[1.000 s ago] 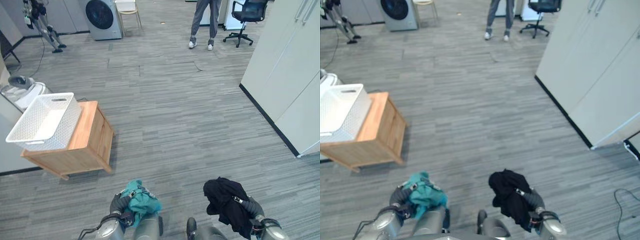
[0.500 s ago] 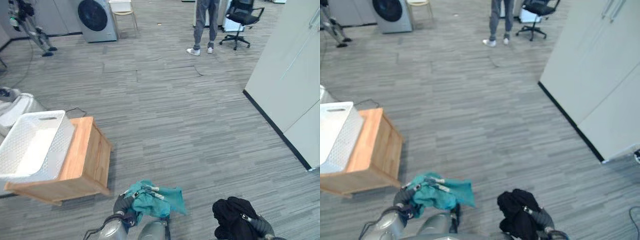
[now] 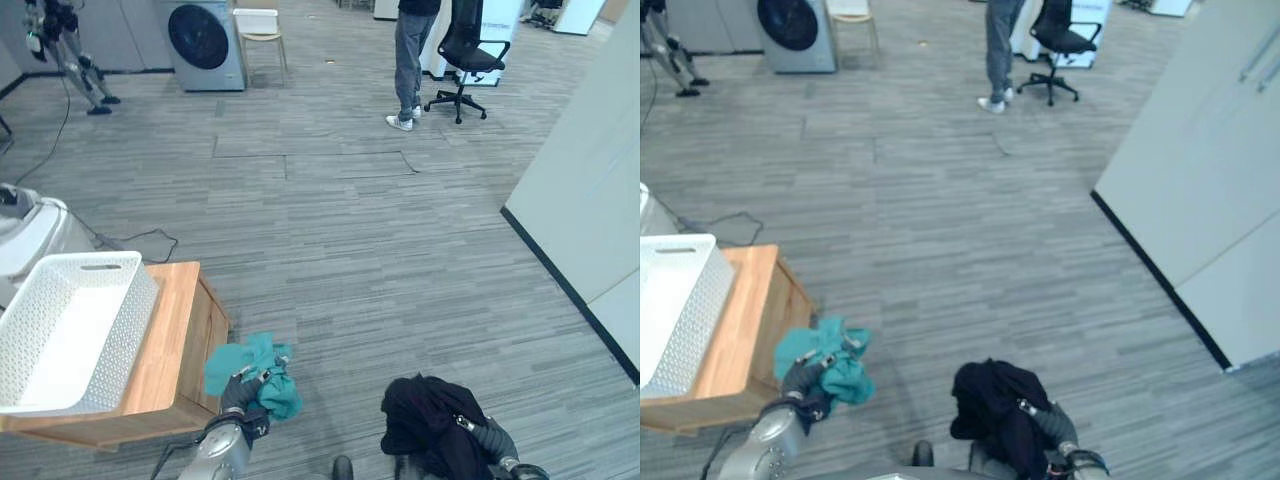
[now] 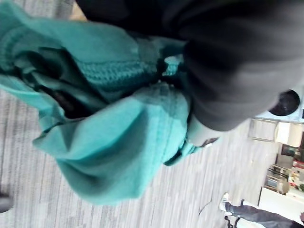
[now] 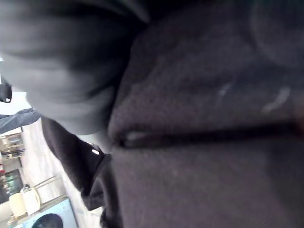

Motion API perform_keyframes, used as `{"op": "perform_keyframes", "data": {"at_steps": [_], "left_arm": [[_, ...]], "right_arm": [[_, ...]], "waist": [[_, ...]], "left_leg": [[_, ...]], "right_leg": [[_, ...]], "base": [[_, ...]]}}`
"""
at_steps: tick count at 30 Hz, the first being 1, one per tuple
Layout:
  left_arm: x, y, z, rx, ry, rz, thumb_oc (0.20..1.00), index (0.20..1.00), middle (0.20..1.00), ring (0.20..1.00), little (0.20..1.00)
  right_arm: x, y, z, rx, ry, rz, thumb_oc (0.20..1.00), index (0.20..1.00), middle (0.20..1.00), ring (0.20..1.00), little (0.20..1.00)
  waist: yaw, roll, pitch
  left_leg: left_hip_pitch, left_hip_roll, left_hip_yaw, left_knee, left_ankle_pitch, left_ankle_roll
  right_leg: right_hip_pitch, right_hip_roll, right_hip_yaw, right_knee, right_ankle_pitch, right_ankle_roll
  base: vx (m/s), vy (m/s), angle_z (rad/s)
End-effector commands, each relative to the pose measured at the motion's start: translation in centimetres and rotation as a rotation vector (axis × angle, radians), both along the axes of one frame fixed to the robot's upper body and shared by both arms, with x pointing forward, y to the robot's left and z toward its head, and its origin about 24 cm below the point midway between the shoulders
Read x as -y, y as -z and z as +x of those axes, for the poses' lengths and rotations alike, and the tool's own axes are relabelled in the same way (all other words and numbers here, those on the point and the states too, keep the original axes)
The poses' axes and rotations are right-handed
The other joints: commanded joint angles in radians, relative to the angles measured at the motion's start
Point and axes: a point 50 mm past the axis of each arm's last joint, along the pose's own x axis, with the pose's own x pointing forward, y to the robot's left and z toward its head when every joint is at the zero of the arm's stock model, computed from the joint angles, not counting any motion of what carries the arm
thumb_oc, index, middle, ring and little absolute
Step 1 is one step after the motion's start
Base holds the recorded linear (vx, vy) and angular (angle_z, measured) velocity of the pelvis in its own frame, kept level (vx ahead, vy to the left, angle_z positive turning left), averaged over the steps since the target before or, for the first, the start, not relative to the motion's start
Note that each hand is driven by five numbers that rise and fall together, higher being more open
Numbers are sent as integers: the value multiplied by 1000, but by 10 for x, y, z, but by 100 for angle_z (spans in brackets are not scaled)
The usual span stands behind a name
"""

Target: Tidy up the quilt and then pick up the clothes from the bed and put them into the laundry hamper.

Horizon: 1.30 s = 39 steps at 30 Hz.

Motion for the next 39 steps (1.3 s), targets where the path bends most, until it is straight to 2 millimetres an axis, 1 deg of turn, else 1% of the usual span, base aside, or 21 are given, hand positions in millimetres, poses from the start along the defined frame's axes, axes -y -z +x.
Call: {"op": "perform_keyframes", "data": {"at_steps": [1, 6, 8, 10, 11, 12, 13, 14, 15, 16, 18, 19, 21, 22, 25, 27, 28, 29, 31, 32, 39], "left_arm": [[1, -26, 12, 150, 78, 8, 200, 200, 200, 200, 200], [-1, -26, 7, 140, 128, 29, 200, 200, 200, 200, 200], [-1, -32, 10, 140, 142, 32, 200, 200, 200, 200, 200], [-2, -33, 11, 132, 141, 38, 200, 200, 200, 200, 200], [-3, -33, 12, 131, 139, 39, 200, 200, 200, 200, 200], [-5, -32, 12, 123, 126, 39, 200, 200, 200, 200, 200], [-7, -32, 10, 116, 92, 32, 200, 200, 200, 200, 200], [-8, -31, 10, 115, 87, 30, 200, 200, 200, 200, 200], [-11, -29, 7, 110, 66, 19, 200, 200, 200, 200, 200], [-11, -28, 6, 109, 65, 18, 200, 200, 200, 200, 200], [-10, -24, 3, 105, 75, 0, 200, 200, 200, 200, 200], [-9, -23, 0, 102, 83, -18, 200, 200, 200, 200, 200], [-9, -23, -2, 101, 90, -24, 200, 200, 200, 200, 200], [-8, -24, -4, 100, 103, -24, 200, 200, 200, 200, 200], [-7, -27, -5, 108, 105, -22, 200, 200, 200, 200, 200], [-7, -27, -4, 113, 99, -22, 200, 200, 200, 200, 200], [-5, -27, -2, 121, 99, -23, 200, 200, 200, 200, 200], [-5, -27, -2, 122, 98, -23, 200, 200, 200, 200, 200], [-4, -27, 2, 136, 92, -31, 200, 200, 200, 200, 200], [-4, -28, 5, 146, 88, -33, 200, 200, 200, 200, 200], [-9, -35, 14, 181, 9, -7, 200, 200, 200, 200, 200]], "right_arm": [[11, -24, 21, 146, 10, -34, 200, 200, 200, 200, 200], [16, -22, 11, 124, 32, -18, 200, 200, 200, 200, 200], [13, -25, 18, 150, 25, -20, 200, 200, 200, 200, 200], [13, -26, 22, 160, 26, -17, 200, 200, 200, 200, 200], [13, -27, 24, 162, 25, -16, 200, 200, 200, 200, 200], [13, -28, 30, 168, 18, -16, 200, 200, 200, 200, 200], [11, -29, 36, 177, -12, -20, 200, 200, 200, 200, 200], [11, -29, 37, 177, -20, -21, 200, 200, 200, 200, 200], [10, -30, 41, 178, -52, -33, 200, 200, 200, 200, 200], [10, -30, 41, 177, -54, -35, 200, 200, 200, 200, 200], [14, -30, 41, 165, -59, -49, 200, 200, 200, 200, 200], [19, -29, 38, 153, -58, -64, 200, 200, 200, 200, 200], [21, -28, 34, 147, -54, -71, 200, 200, 200, 200, 200], [23, -29, 29, 146, -46, -74, 200, 200, 200, 200, 200], [27, -30, 26, 156, -52, -72, 200, 200, 200, 200, 200], [28, -30, 25, 161, -56, -72, 200, 200, 200, 200, 200], [26, -30, 26, 169, -45, -71, 200, 200, 200, 200, 200], [26, -31, 26, 170, -46, -72, 200, 200, 200, 200, 200], [21, -30, 27, 175, -42, -70, 200, 200, 200, 200, 200], [17, -30, 28, 175, -48, -66, 200, 200, 200, 200, 200], [-3, -27, 43, 181, -136, -38, 200, 200, 200, 200, 200]], "waist": [[-39, -2, 17], [-68, -17, -15], [-71, -18, -23], [-73, -12, -27], [-73, -10, -29], [-69, -7, -33], [-63, -8, -30], [-60, -9, -27], [-46, -10, -9], [-44, -7, -6], [-42, 13, 14], [-45, 36, 22], [-42, 57, 28], [-25, 76, 30], [-2, 84, 39], [2, 84, 37], [-4, 85, 30], [-6, 84, 29], [-19, 69, 20], [-22, 65, 16], [32, 46, -17]], "left_leg": [[41, 68, -127, 12, -66, -74], [48, 114, -138, 69, -127, -94], [62, 164, -114, 114, -149, -122], [57, 195, -86, 153, -126, -136], [48, 209, -75, 183, -97, -144], [13, 229, -60, 263, -20, -161], [-73, 217, -56, 439, 46, -169], [-100, 208, -52, 487, 57, -168], [-214, 185, -26, 644, 105, -172], [-228, 187, -22, 656, 108, -173], [-249, 261, 64, 577, 136, -194], [-214, 296, 125, 426, 137, -196], [-198, 296, 147, 295, 149, -195], [-205, 276, 129, 144, 172, -199], [-212, 285, 152, 20, 227, -216], [-207, 295, 190, -1, 228, -219], [-199, 314, 281, 36, 214, -218], [-198, 316, 295, 47, 208, -217], [-186, 314, 354, 121, 155, -216], [-191, 317, 374, 143, 130, -195], [-189, 233, 252, 131, 60, -133]], "right_leg": [[1, 34, 35, -107, 216, 18], [17, 40, 119, -74, 198, 13], [10, 16, 87, -8, 185, 7], [18, 11, 59, 4, 173, -6], [24, 11, 48, 5, 168, -13], [40, 15, 28, 3, 158, -31], [61, 21, 3, 6, 137, -63], [66, 21, -2, 9, 132, -71], [96, 22, -21, 21, 113, -102], [102, 24, -25, 24, 109, -105], [152, 27, -59, 40, 69, -119], [175, 26, -87, 55, 40, -112], [190, 34, -94, 66, 19, -106], [210, 48, -98, 64, 3, -96], [274, 55, -120, 34, -16, -92], [296, 52, -140, 25, -28, -92], [310, 45, -174, 30, -44, -97], [312, 44, -179, 32, -46, -98], [332, 19, -206, 48, -70, -98], [335, 12, -211, 57, -64, -98], [331, -59, -200, 152, -70, -54]], "base": [[376, -30, 65], [455, -122, 104], [413, -154, 138], [251, -96, 74], [208, -81, 87], [318, -147, 87], [297, -150, 35], [271, -159, 25], [142, -82, 9], [219, -76, 10], [225, 46, 5], [206, 123, 15], [225, 162, 48], [222, 146, 52], [192, 91, 25], [140, 117, 23], [86, 132, 23], [98, 167, 25], [50, 168, 47], [7, 264, 85], [70, 235, 57]]}}
